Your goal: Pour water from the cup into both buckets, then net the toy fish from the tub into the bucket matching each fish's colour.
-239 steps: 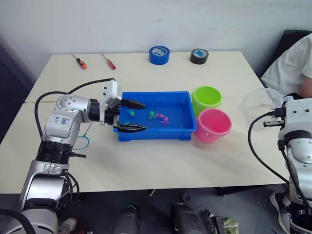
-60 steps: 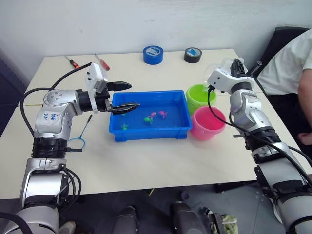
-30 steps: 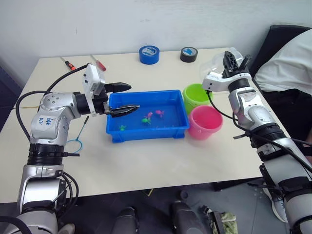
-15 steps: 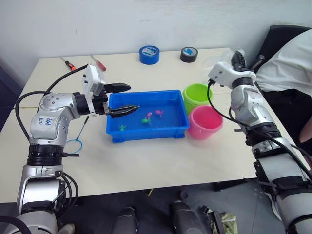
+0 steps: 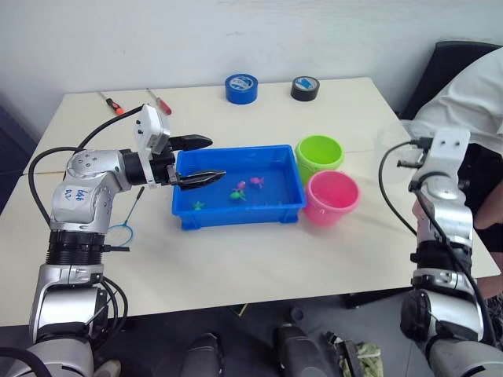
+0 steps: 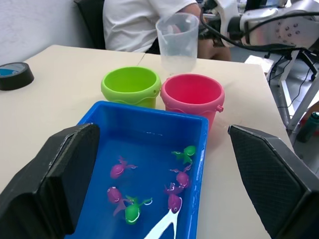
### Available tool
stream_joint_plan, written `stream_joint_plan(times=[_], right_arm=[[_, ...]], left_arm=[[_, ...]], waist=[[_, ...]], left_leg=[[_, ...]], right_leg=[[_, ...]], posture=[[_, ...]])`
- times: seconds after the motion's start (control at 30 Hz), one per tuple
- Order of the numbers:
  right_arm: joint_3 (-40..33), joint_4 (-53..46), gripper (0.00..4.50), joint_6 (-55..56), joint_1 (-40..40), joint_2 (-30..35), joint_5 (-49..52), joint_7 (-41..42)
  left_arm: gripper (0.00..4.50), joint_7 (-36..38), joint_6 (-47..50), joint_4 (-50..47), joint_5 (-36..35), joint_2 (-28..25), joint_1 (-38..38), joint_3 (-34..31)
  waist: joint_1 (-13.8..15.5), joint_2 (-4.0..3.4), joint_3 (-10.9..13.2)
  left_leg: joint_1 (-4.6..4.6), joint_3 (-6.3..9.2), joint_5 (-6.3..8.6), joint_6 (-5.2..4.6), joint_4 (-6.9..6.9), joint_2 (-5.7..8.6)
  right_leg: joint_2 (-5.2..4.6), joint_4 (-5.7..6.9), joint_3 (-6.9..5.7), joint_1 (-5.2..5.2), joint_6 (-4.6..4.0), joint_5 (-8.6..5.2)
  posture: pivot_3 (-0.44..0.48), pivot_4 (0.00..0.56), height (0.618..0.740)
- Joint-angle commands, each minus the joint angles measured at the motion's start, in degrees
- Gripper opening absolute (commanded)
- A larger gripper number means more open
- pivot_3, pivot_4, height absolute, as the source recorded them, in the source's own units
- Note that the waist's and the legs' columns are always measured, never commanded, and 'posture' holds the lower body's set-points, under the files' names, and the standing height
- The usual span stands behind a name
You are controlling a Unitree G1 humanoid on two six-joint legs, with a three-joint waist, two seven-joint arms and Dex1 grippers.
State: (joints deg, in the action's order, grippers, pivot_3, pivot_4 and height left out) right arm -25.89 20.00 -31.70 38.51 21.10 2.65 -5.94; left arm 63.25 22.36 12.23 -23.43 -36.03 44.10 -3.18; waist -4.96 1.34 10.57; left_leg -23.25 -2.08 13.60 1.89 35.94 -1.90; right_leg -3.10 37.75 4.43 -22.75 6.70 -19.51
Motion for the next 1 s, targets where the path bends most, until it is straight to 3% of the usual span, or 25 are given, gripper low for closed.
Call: stream_joint_plan(times=[0.03,0.2,0.47,0.57,0.8,1.0], right_arm=[[-1.8,-4.82,0.01,-1.05,-0.66,-1.48,3.07,-1.72],[-3.29,-1.45,0.01,2.4,-1.65,-4.52,5.13,-4.53],[0.69,0.42,0.01,3.06,-4.06,-3.44,2.92,-5.43],[2.42,-1.02,1.05,1.15,-6.23,-2.19,1.72,-5.46],[5.47,-9.31,4.37,-6.04,-11.52,0.65,0.71,-3.05],[6.94,-25.33,4.44,-17.29,-21.48,6.34,2.44,5.02]], left_arm=[[4.5,0.76,-1.14,0.01,-0.18,-0.23,1.89,-0.3],[4.5,1.58,-0.8,0.5,0.01,-0.57,2.8,0.16],[4.5,2.13,-0.26,0.13,-0.13,-1.37,2.59,0.11],[4.5,1.91,0.12,-0.56,-0.3,-1.35,1.99,0.1],[4.5,1.82,-0.07,-0.33,-0.26,-1.07,1.72,0.14],[4.5,1.05,0.43,-0.81,-0.5,-1.1,0.55,-0.39]], waist=[[-0.02,-0.02,0.01],[0.21,-0.02,0.01],[0.21,-0.02,0.01],[0.22,-0.02,0.01],[0.22,-0.02,0.01],[0.56,-0.02,0.01]], left_leg=[[0.01,-0.01,0.0,0.0,-0.01,-0.01],[0.04,-0.01,0.0,0.0,-0.02,-0.01],[0.03,-0.03,0.02,-0.02,-0.04,0.0],[0.03,-0.03,0.02,-0.03,-0.03,0.0],[0.03,-0.02,0.02,-0.03,-0.04,-0.02],[0.02,-0.03,0.05,0.0,-0.06,-0.12]], right_leg=[[0.03,0.0,0.06,-0.02,0.01,0.0],[0.12,-0.02,0.26,-0.02,0.04,0.02],[0.16,-0.13,0.46,-0.02,0.12,0.07],[0.19,-0.13,0.49,-0.02,0.15,0.08],[0.24,-0.15,0.57,-0.03,0.17,0.09],[0.35,-0.24,0.59,-0.03,0.19,0.1]], posture=[[0.0,0.15,0.734],[0.0,0.15,0.734],[0.0,0.15,0.734],[0.0,0.15,0.734],[0.0,0.15,0.734],[0.0,0.15,0.734]])
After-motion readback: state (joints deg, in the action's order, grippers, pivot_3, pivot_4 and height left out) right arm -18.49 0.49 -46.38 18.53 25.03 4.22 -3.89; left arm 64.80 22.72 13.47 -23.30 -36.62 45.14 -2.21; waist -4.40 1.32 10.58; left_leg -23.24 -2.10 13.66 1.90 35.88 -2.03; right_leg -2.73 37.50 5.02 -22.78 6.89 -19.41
